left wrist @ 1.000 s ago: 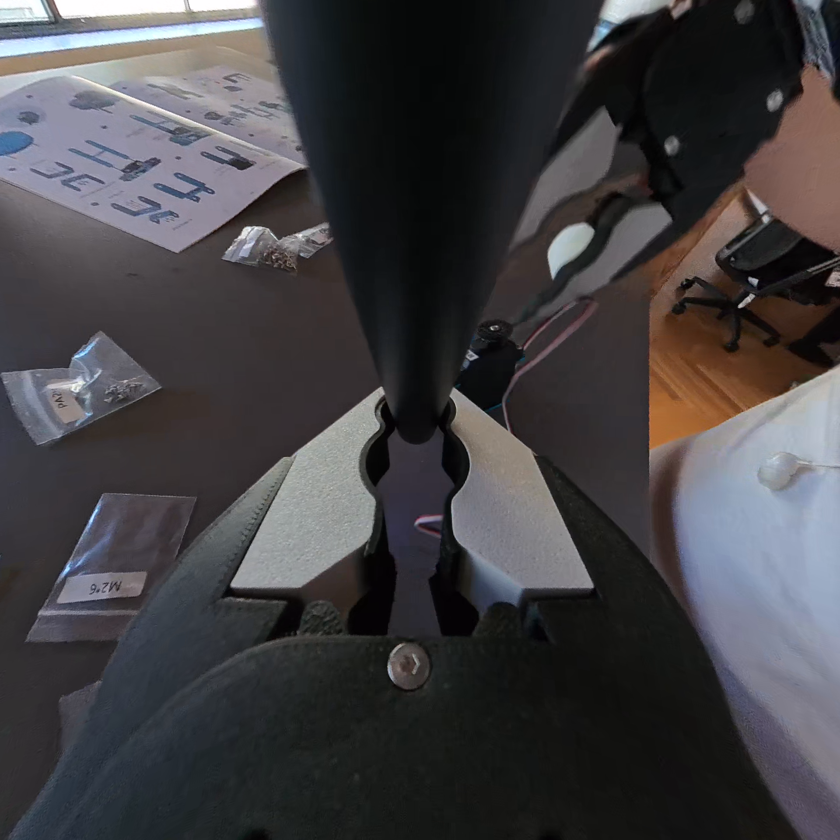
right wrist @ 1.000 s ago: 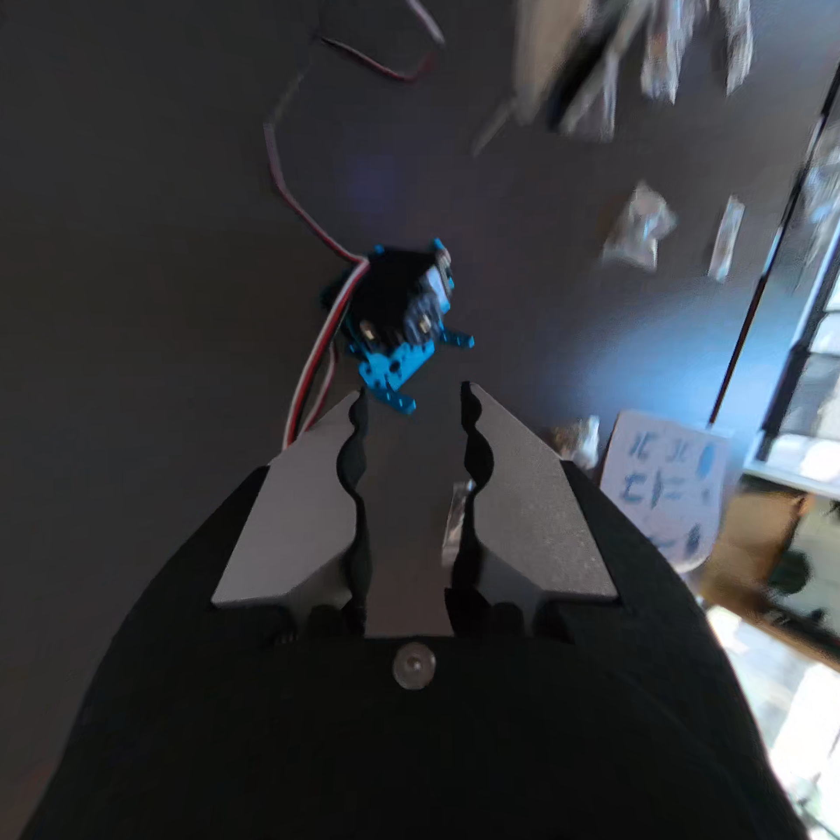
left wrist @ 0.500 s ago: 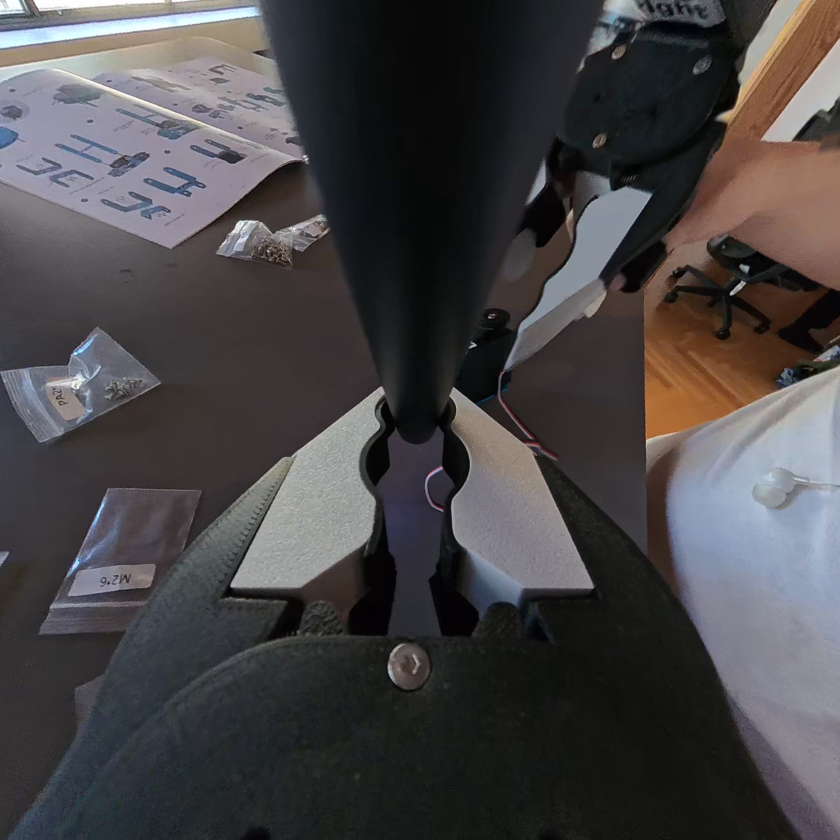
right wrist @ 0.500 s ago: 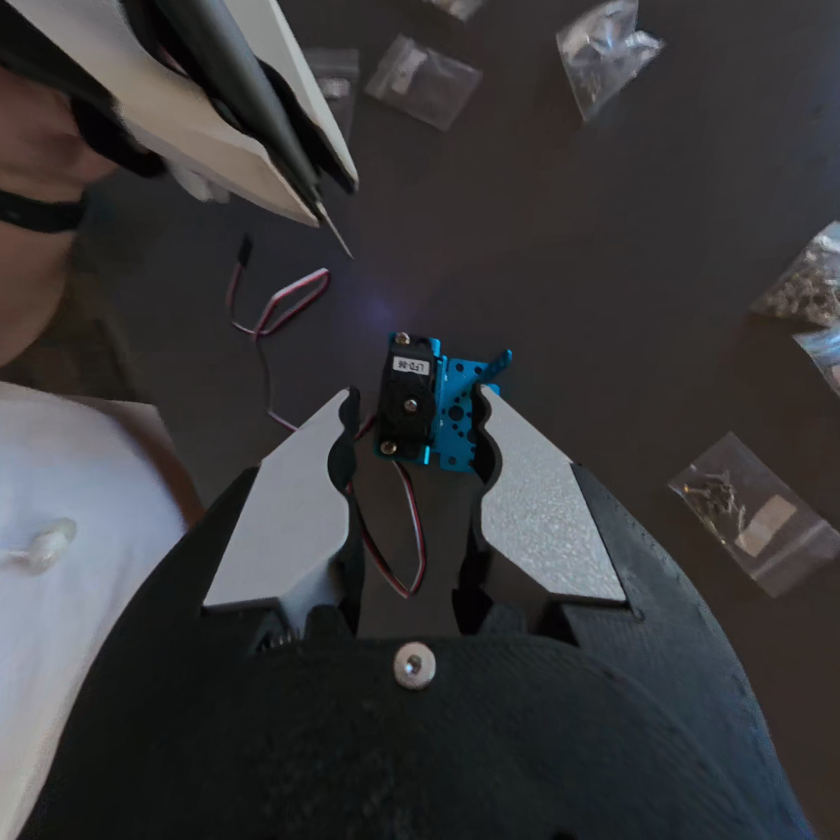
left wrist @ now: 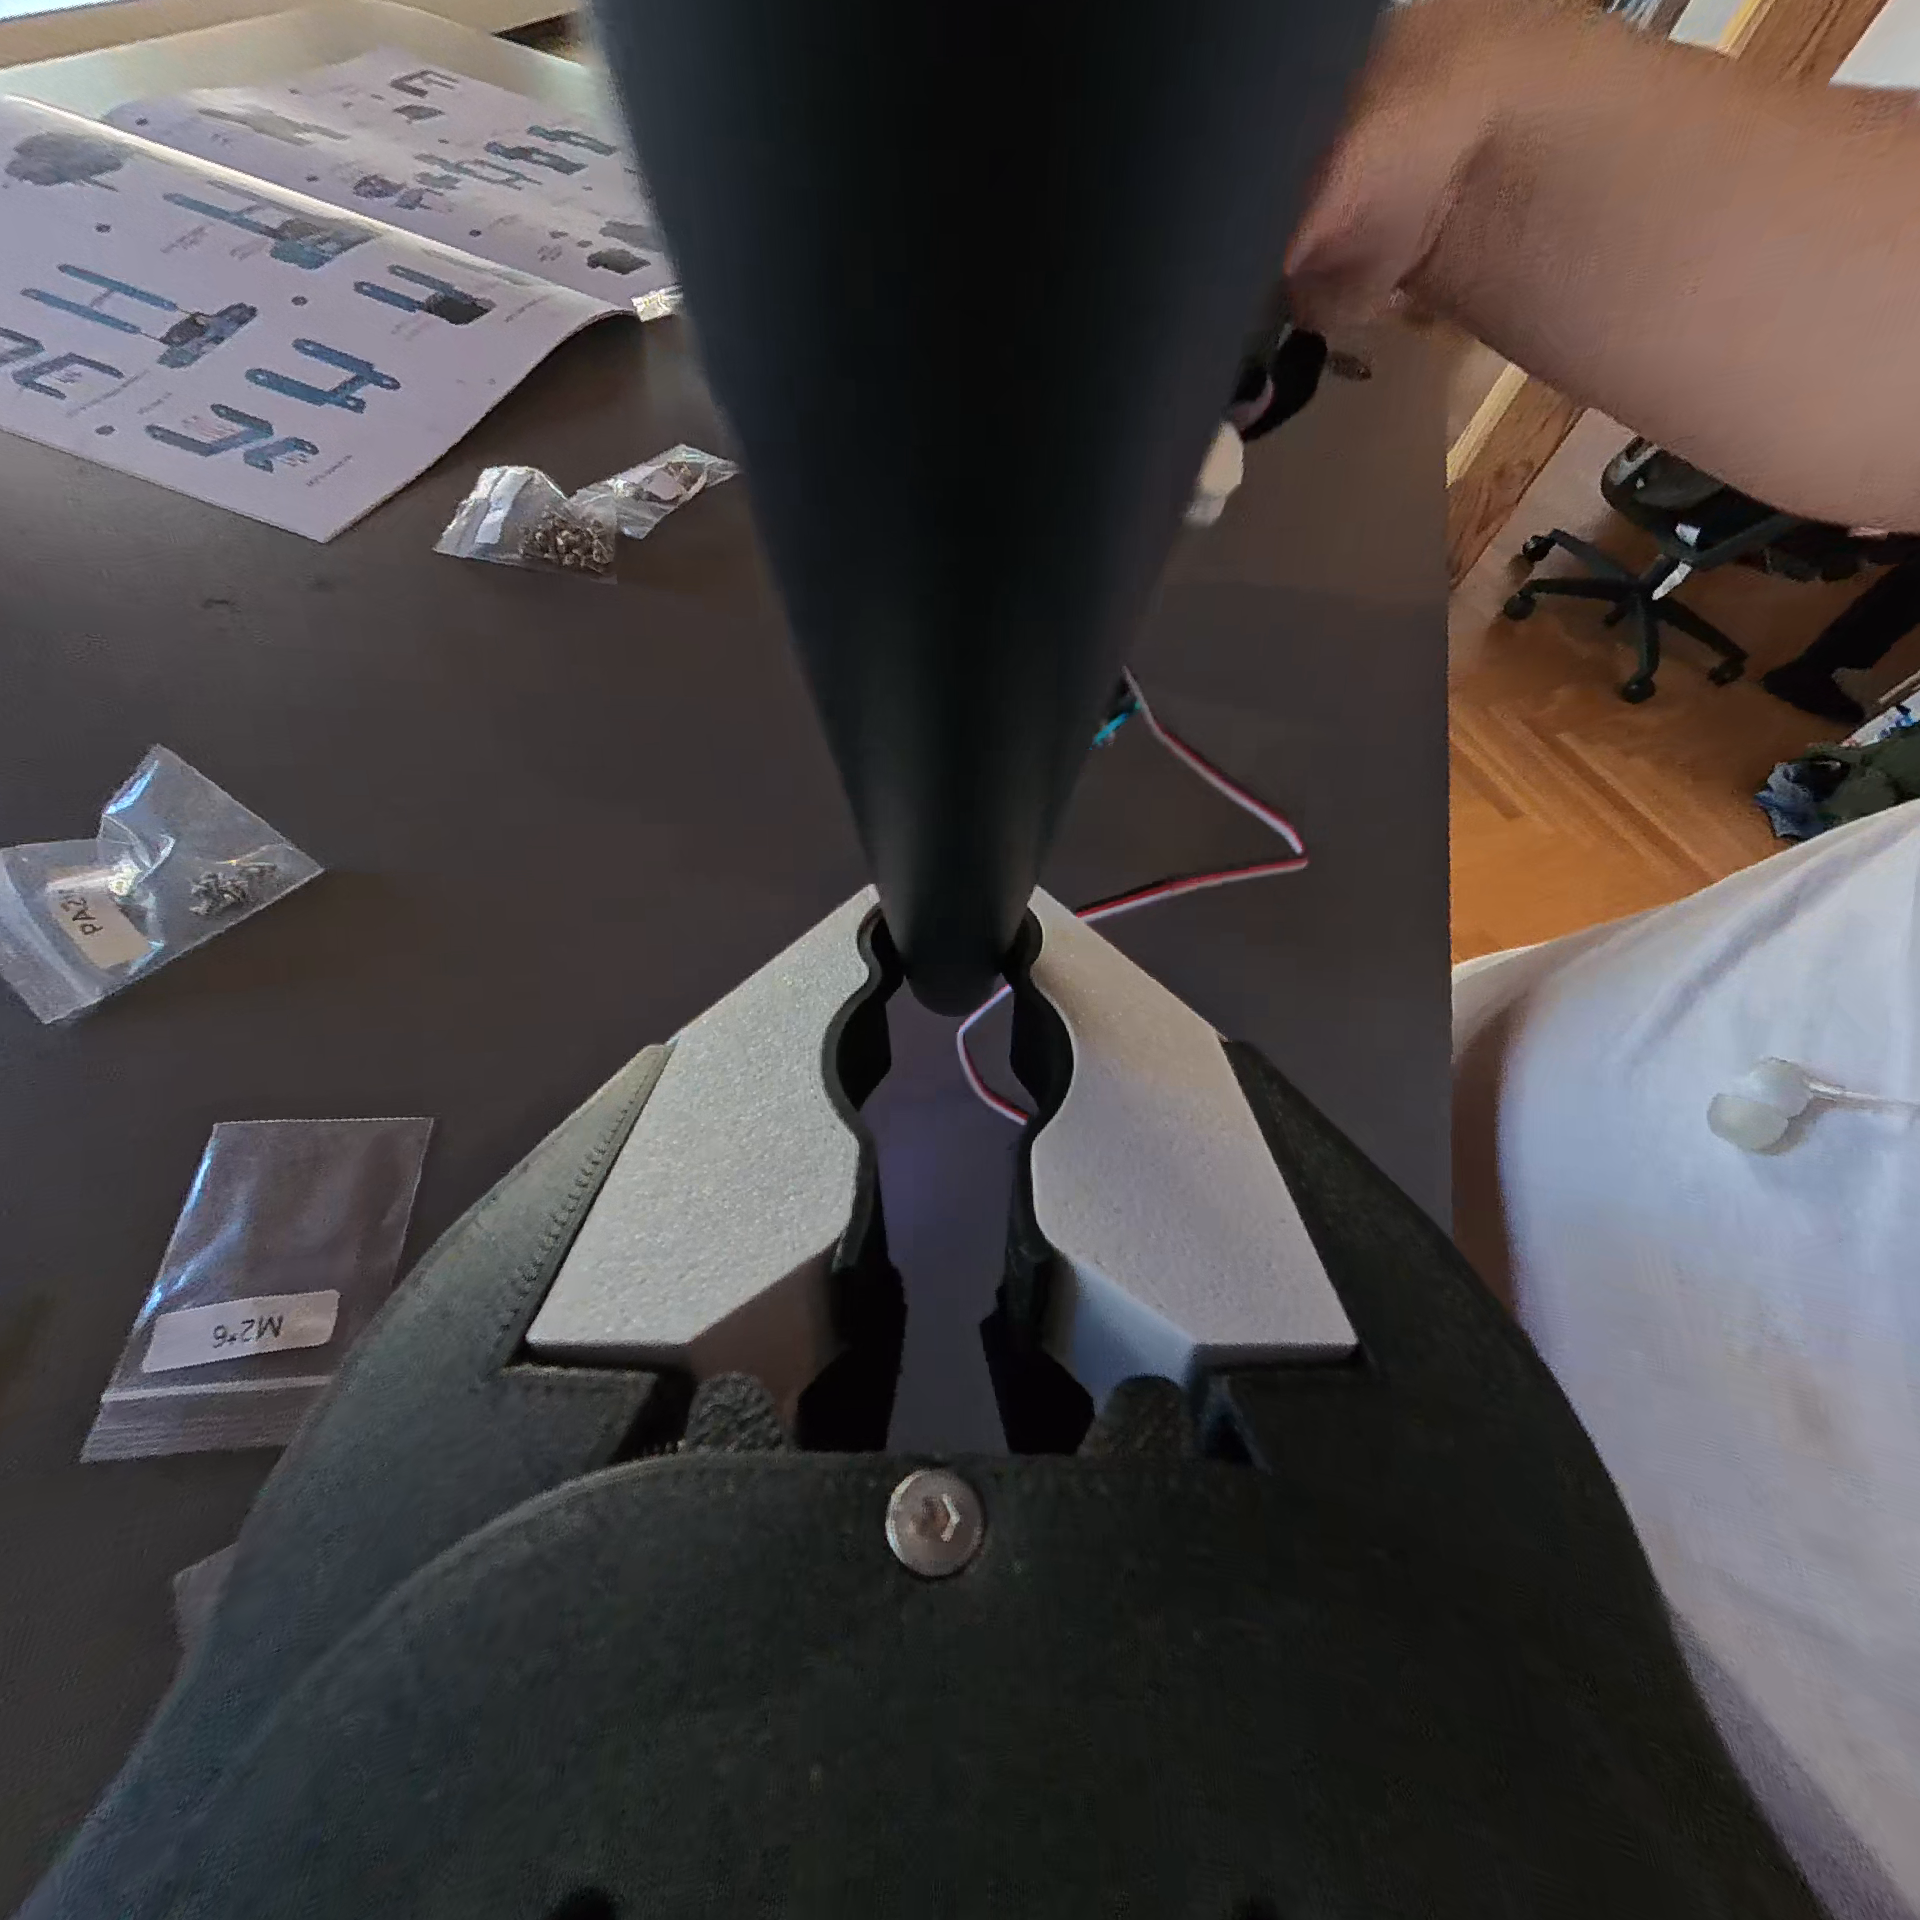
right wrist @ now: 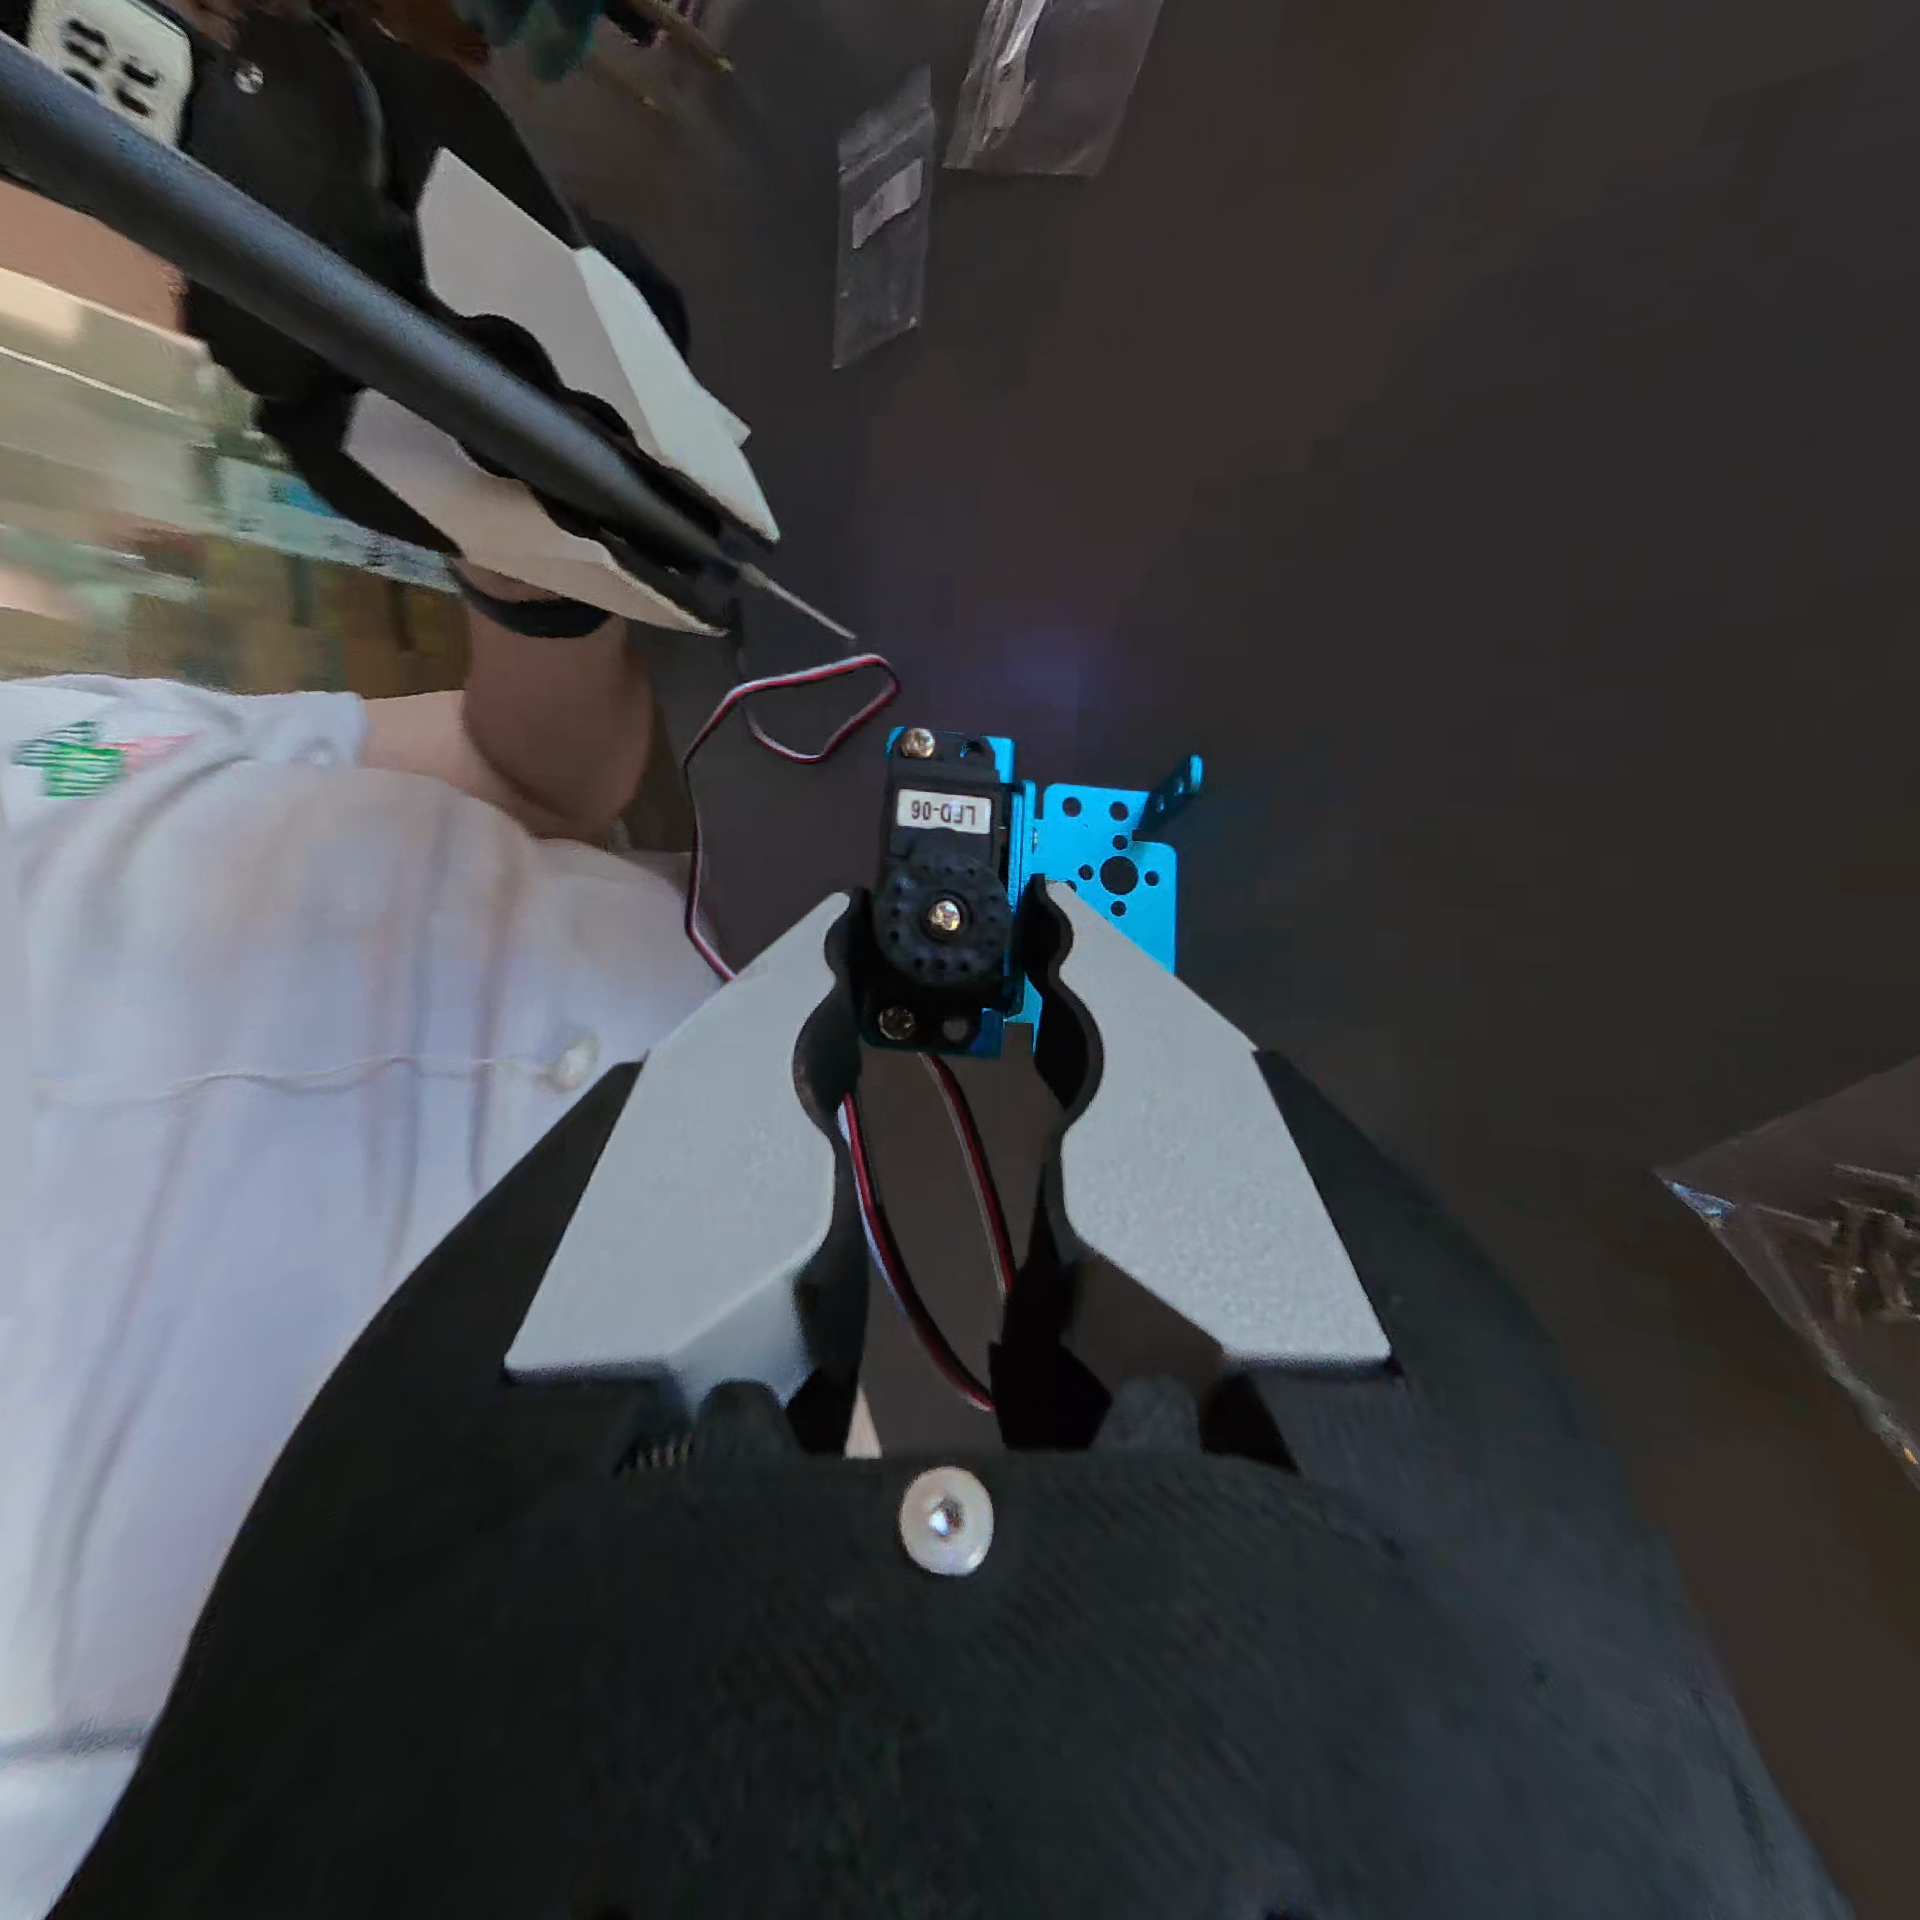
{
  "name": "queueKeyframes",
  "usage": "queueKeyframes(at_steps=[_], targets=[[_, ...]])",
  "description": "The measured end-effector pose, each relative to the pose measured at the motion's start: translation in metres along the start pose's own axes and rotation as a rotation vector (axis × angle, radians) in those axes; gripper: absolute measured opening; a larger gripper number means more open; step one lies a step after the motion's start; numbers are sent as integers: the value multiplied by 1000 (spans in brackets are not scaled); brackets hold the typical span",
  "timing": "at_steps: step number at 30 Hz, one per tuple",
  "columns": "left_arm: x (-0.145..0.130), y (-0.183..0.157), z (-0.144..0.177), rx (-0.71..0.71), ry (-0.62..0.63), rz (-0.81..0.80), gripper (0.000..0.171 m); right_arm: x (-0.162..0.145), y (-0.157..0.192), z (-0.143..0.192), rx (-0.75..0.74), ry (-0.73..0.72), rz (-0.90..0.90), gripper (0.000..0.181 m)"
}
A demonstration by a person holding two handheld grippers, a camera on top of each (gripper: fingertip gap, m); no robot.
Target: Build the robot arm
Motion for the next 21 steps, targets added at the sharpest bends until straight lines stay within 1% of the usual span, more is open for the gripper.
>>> queueKeyframes(at_steps=[4, 7, 12, 17, 21], targets=[[-1, 3, -3, -16, 25, 14, 17, 4, -4, 6, 146, -18, -50, 29], [-5, 4, -8, -23, 86, 14, 18, 5, -6, 9, 196, -25, -59, 29], [-10, 6, -17, -85, 171, 74, 17, 5, -1, 10, 193, 8, -26, 29], [-16, 12, -24, -196, 219, 220, 17, 9, 14, 9, 177, 44, 39, 29], [-20, 15, -26, -280, 269, 304, 17, 11, 23, 10, 185, 58, 63, 29]])
Point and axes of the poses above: each gripper's, where its closed fingertips meet, z back along the fingers, x out of its top, y = z × x across the jaws, the point moved 10 cm from there along z, back along the fingers, and after that the axes turned 12 degrees about x, right-handed, at the moved point
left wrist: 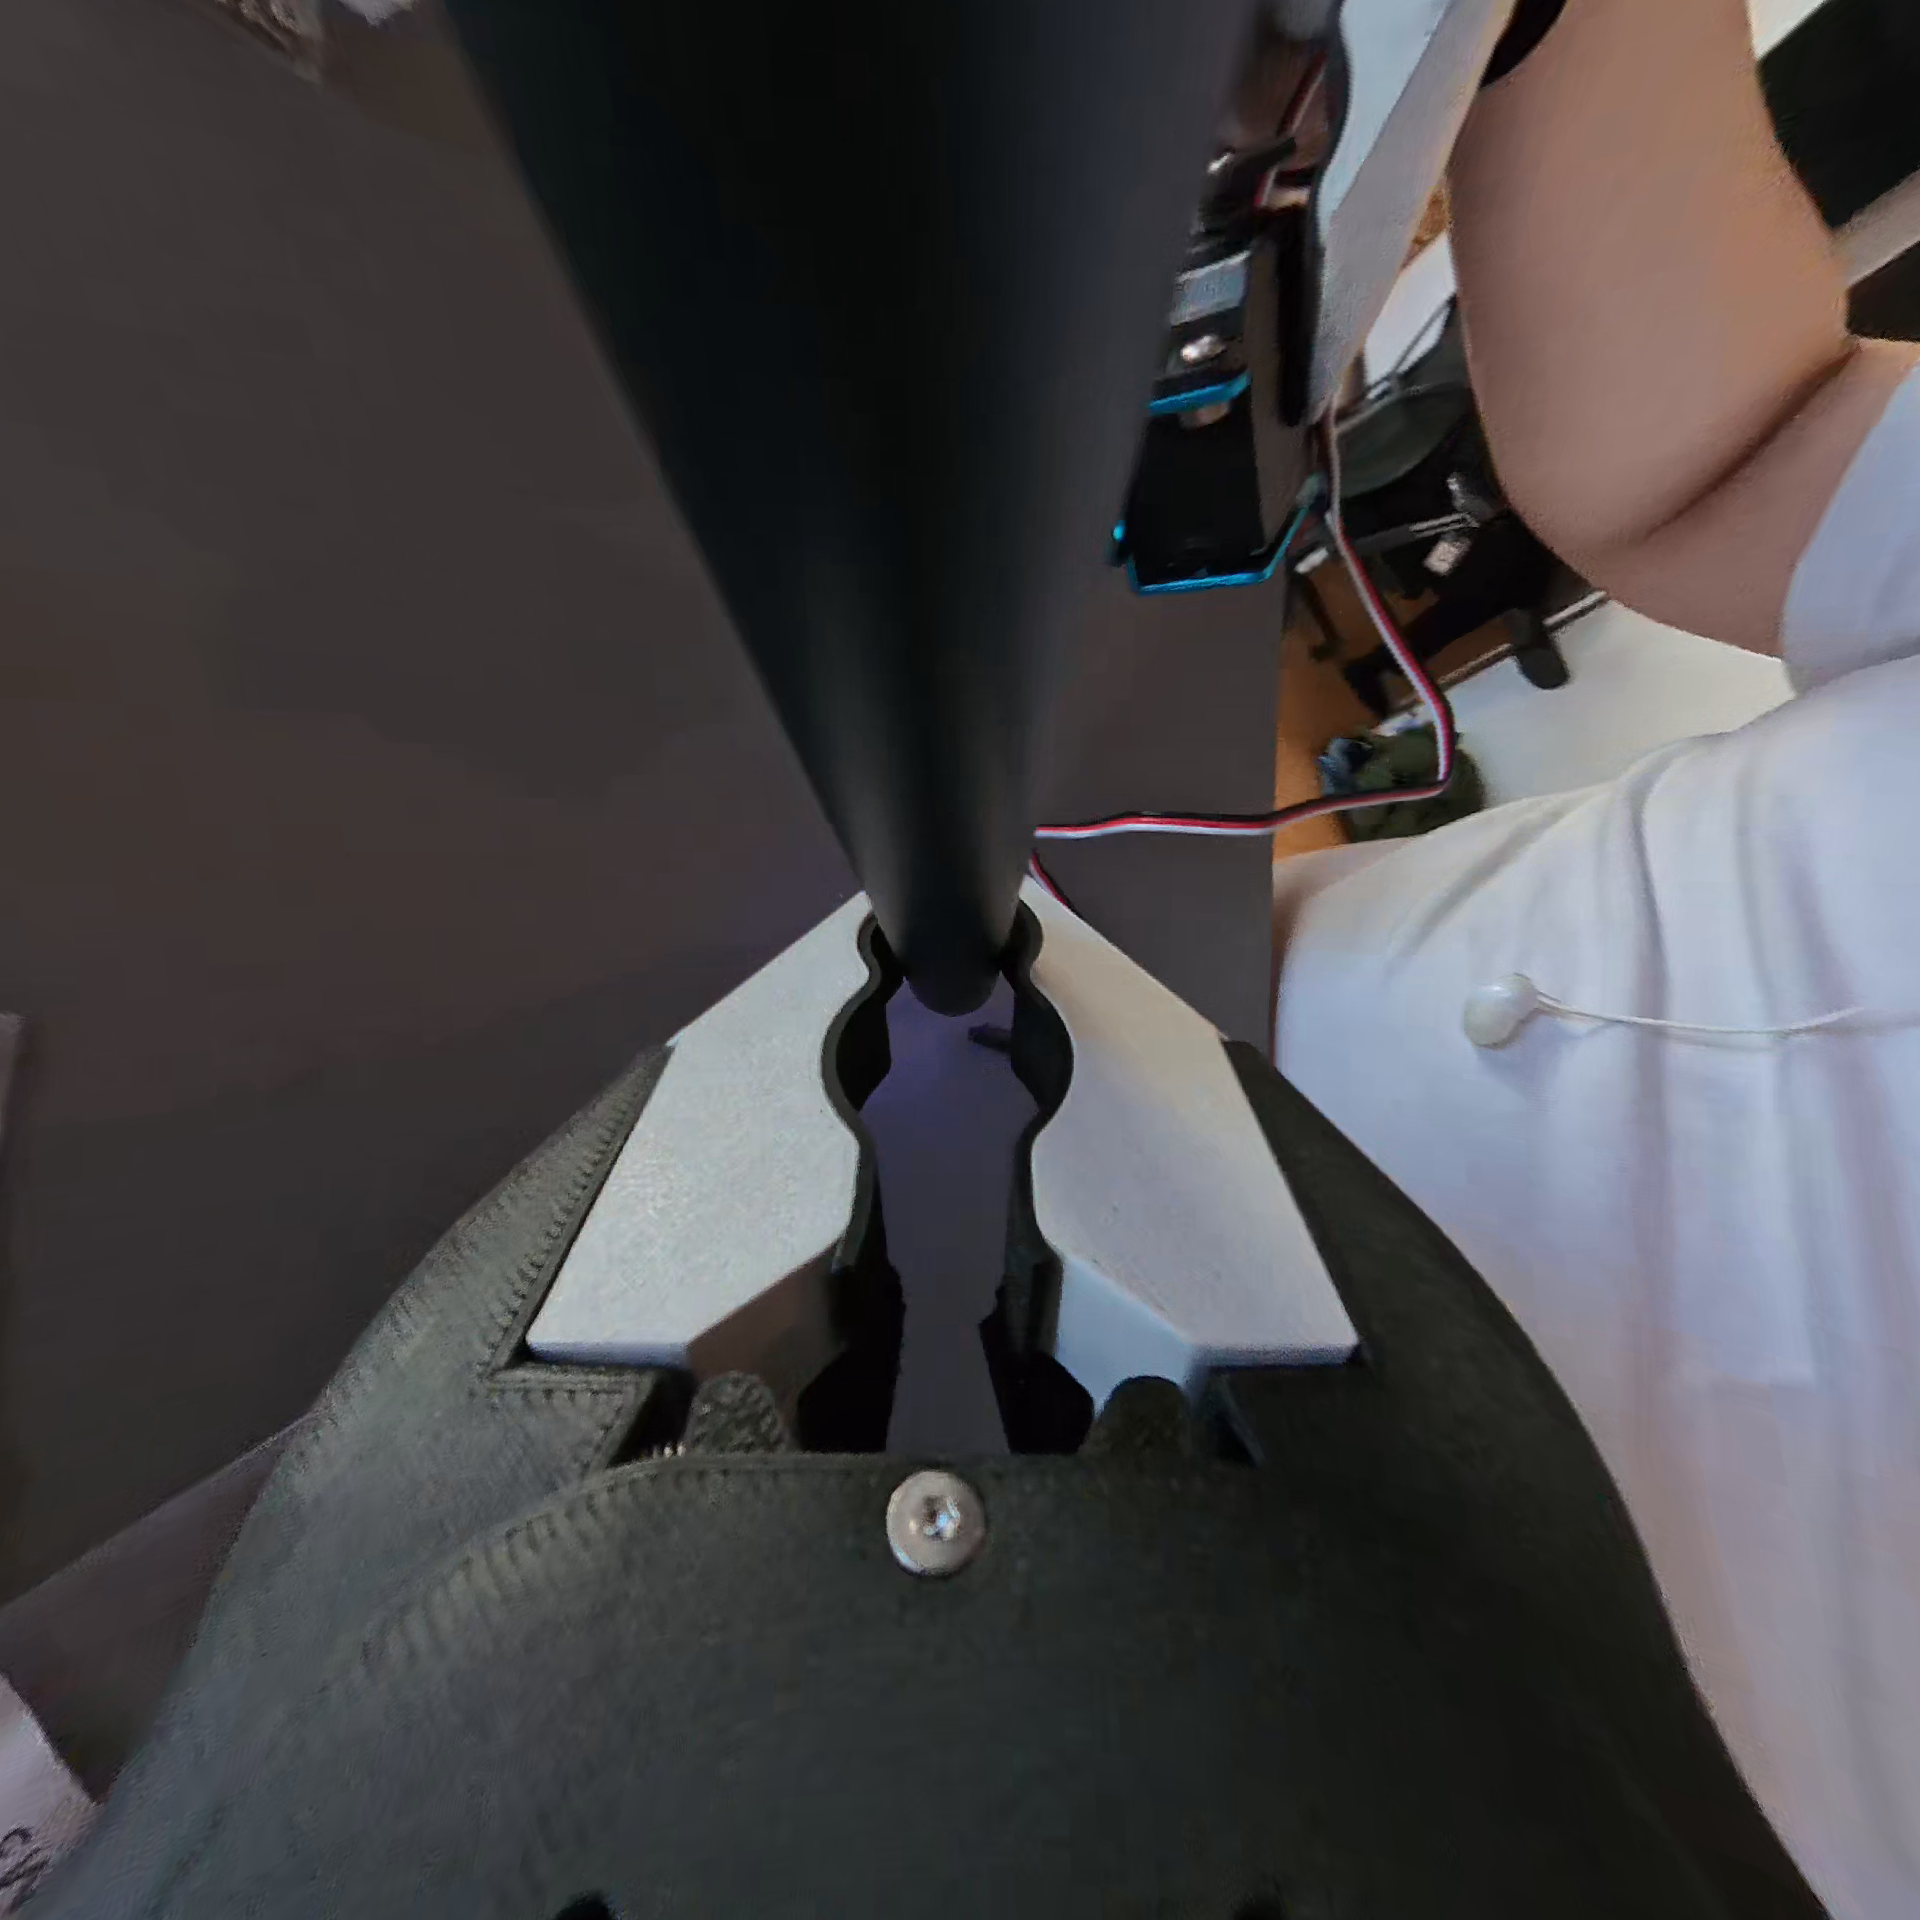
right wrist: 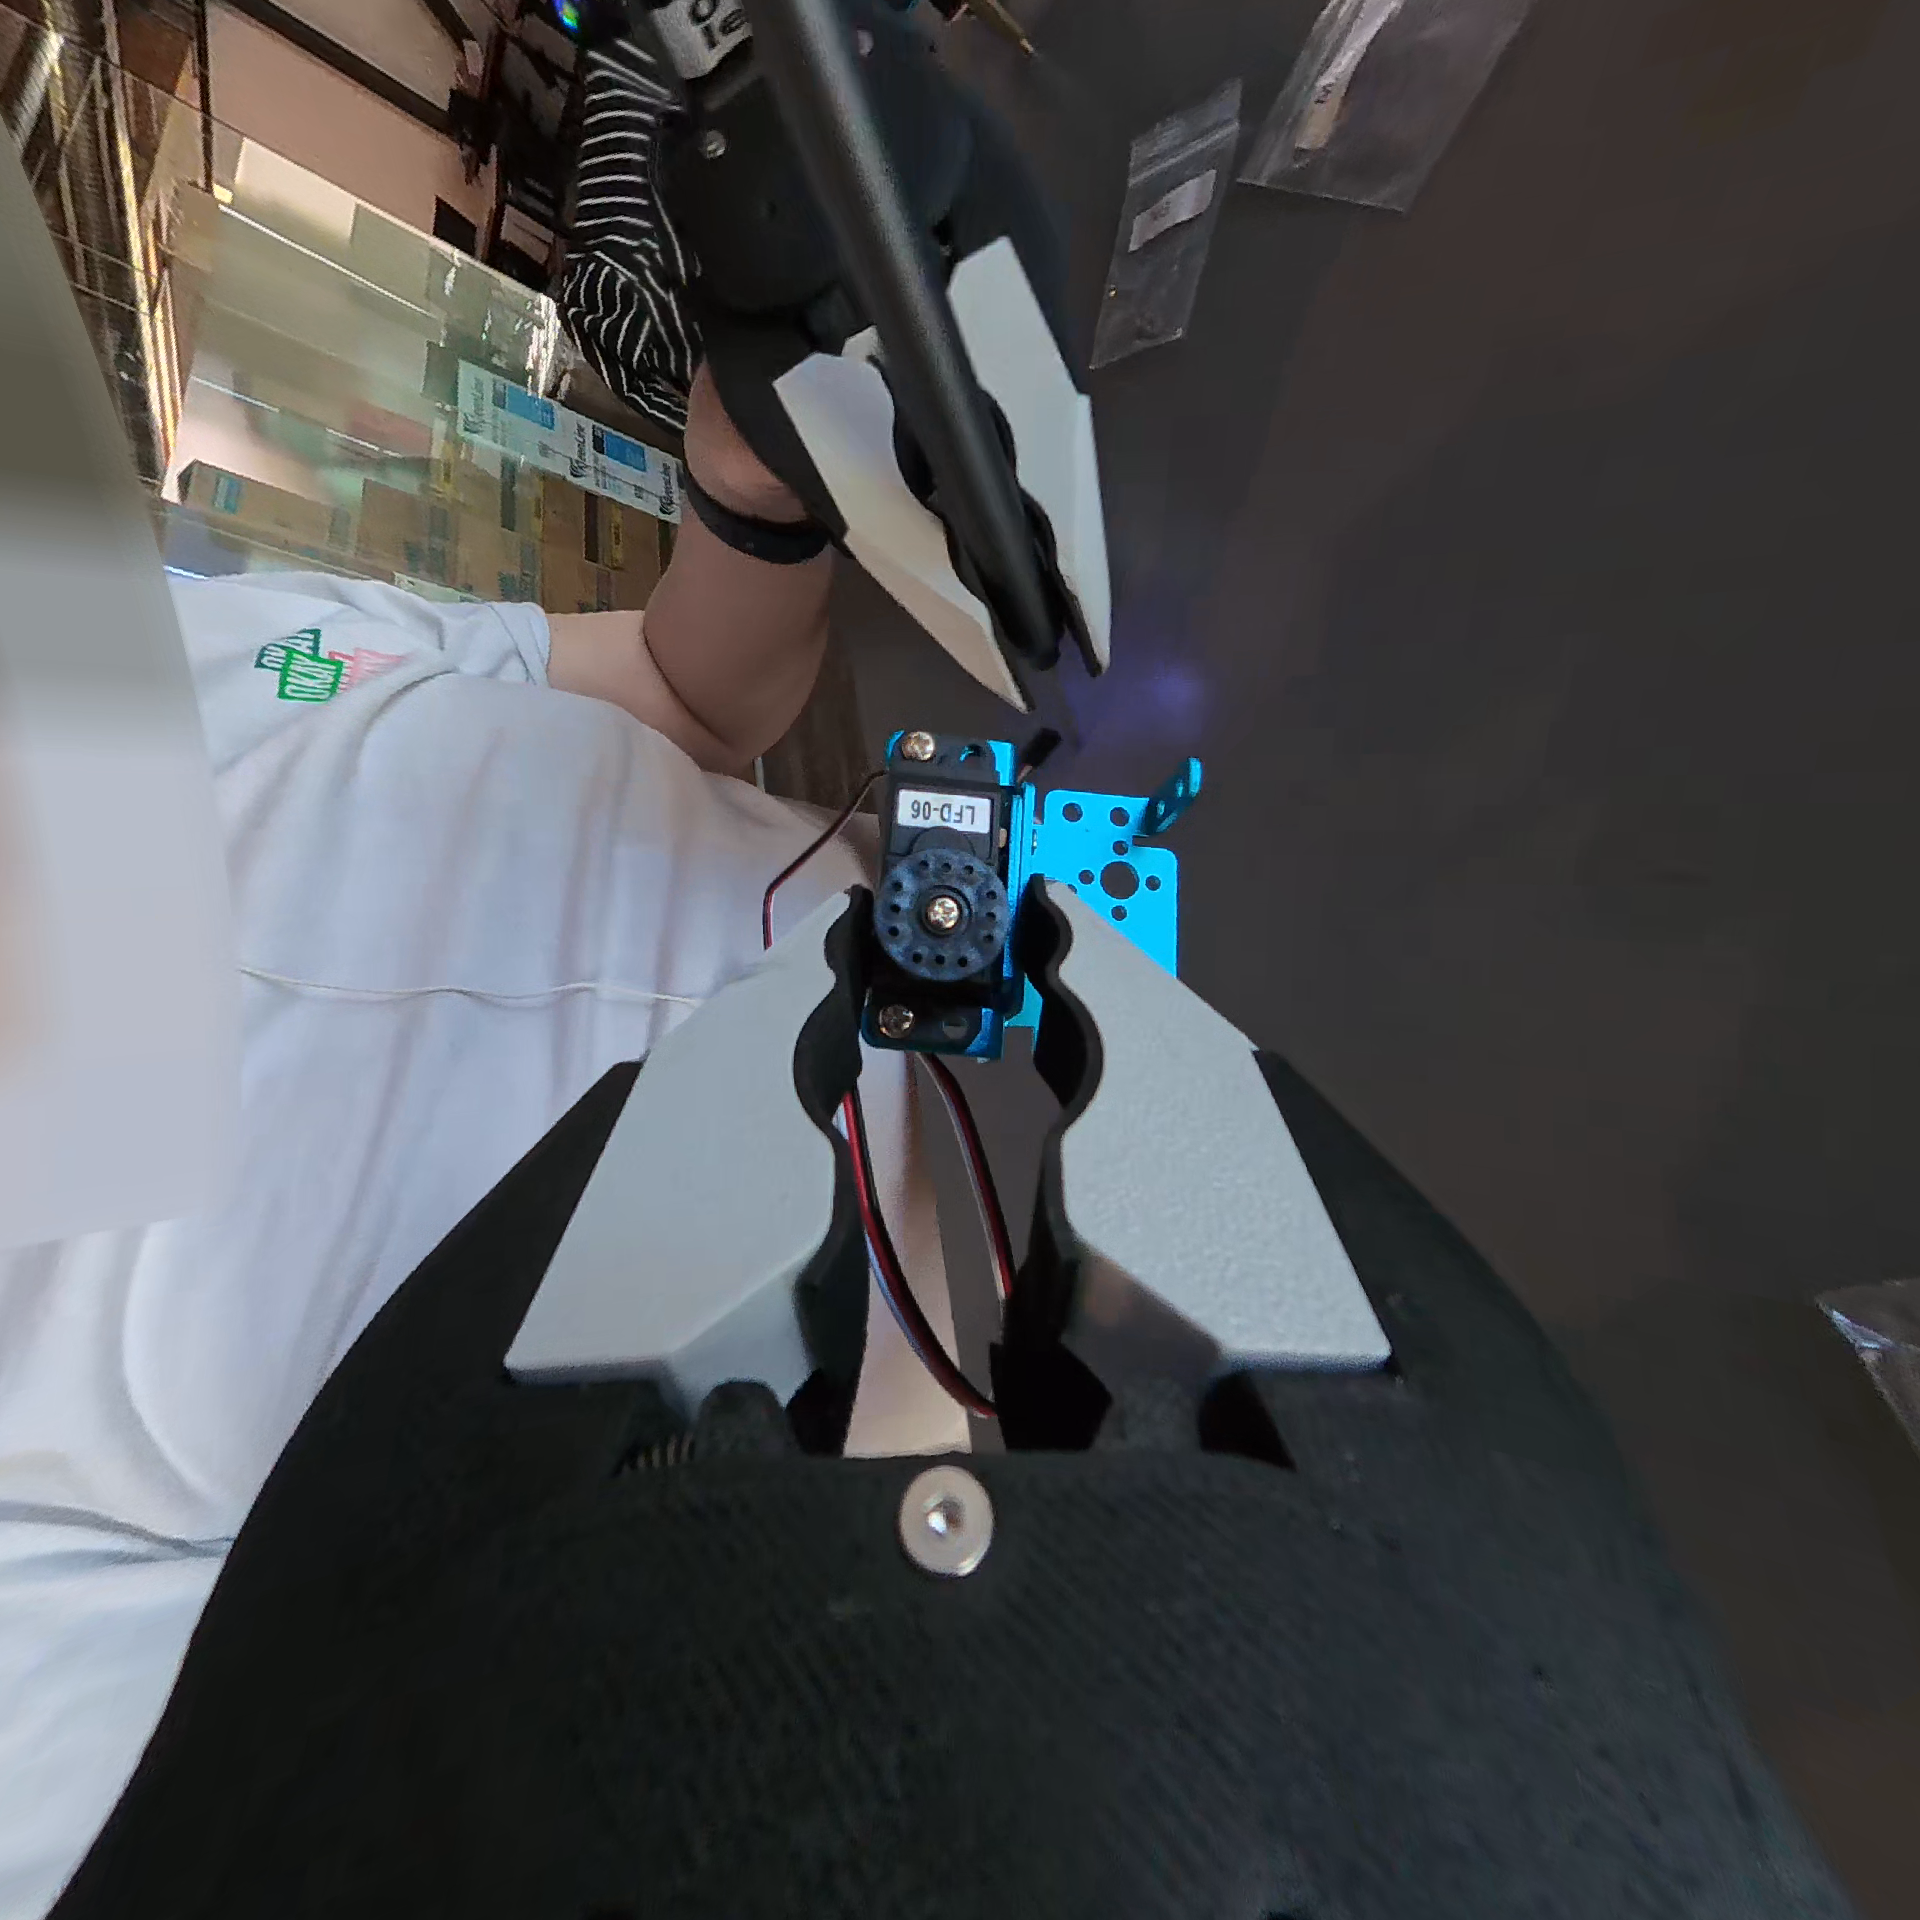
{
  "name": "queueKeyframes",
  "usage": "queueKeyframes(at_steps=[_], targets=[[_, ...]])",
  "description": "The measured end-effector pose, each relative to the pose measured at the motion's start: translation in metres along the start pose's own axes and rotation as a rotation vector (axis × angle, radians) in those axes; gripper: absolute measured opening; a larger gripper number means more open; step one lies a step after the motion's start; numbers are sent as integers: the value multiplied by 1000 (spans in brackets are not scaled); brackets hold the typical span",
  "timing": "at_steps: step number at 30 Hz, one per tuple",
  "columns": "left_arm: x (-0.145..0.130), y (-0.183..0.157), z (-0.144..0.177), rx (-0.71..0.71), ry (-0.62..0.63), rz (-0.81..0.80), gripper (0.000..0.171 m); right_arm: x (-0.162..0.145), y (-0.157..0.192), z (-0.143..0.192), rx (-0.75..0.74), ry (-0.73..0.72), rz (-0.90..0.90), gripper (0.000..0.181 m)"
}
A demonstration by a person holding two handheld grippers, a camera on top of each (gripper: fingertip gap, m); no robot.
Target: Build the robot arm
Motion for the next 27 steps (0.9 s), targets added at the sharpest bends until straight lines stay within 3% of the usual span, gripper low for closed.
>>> queueKeyframes(at_steps=[11, 19, 27], targets=[[-8, 15, -5, -169, 110, 186, 17, -3, 11, -4, 112, -14, -35, 28], [-9, 23, -11, -273, 195, 316, 17, -6, -4, 0, 121, -36, -33, 28], [-5, 30, -22, -332, 360, 491, 17, -5, -34, 2, 130, -8, -23, 28]])
Point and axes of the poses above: each gripper's, where its closed fingertips meet, z back along the fingers, x out of its top, y = z × x across the jaws, the point moved 10 cm from there along z, back along the fingers, and after that the axes turned 12 degrees about x, right-handed, at the moved point
